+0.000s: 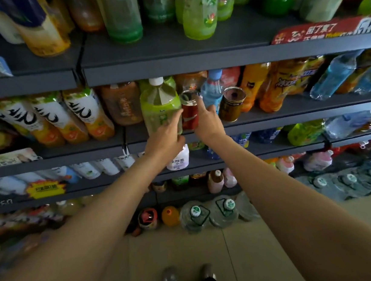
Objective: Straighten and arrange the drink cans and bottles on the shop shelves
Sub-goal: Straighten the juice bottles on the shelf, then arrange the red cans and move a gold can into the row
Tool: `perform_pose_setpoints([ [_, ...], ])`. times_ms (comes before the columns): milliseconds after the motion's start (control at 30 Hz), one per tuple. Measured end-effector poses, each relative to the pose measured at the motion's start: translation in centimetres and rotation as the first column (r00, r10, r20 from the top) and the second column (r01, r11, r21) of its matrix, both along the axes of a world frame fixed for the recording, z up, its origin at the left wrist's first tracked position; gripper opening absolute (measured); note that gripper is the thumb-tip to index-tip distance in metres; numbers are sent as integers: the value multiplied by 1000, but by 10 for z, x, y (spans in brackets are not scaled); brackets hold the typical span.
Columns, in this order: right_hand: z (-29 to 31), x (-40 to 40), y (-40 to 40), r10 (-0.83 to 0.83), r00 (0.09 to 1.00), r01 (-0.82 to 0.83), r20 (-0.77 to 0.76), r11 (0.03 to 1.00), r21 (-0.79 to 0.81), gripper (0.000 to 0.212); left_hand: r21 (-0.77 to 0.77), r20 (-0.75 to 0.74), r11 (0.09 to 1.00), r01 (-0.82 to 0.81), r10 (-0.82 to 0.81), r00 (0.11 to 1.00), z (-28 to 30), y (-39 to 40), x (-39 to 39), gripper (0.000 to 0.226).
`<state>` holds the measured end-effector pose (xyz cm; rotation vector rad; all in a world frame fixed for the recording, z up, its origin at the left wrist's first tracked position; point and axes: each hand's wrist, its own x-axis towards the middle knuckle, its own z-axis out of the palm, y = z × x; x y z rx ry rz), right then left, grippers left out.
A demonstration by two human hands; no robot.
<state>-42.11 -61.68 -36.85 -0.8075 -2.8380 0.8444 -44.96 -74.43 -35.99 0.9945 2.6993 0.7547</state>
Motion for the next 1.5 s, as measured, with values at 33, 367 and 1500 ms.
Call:
perform_pose_setpoints([
  [33, -1, -3, 1, -7, 1000, 7, -21, 1000, 10, 75, 2, 2, 1000, -6, 6, 1000, -1, 1, 0, 67],
  [367, 0, -30, 1, -80, 996, 82, 26, 995, -60, 76, 28, -15, 1000, 7, -7, 1000, 0, -2, -4, 65],
  [1500, 272, 105, 27, 1, 200, 20, -980, 1000, 5, 69, 669, -446, 650, 360, -36, 894, 268, 80, 64, 63],
])
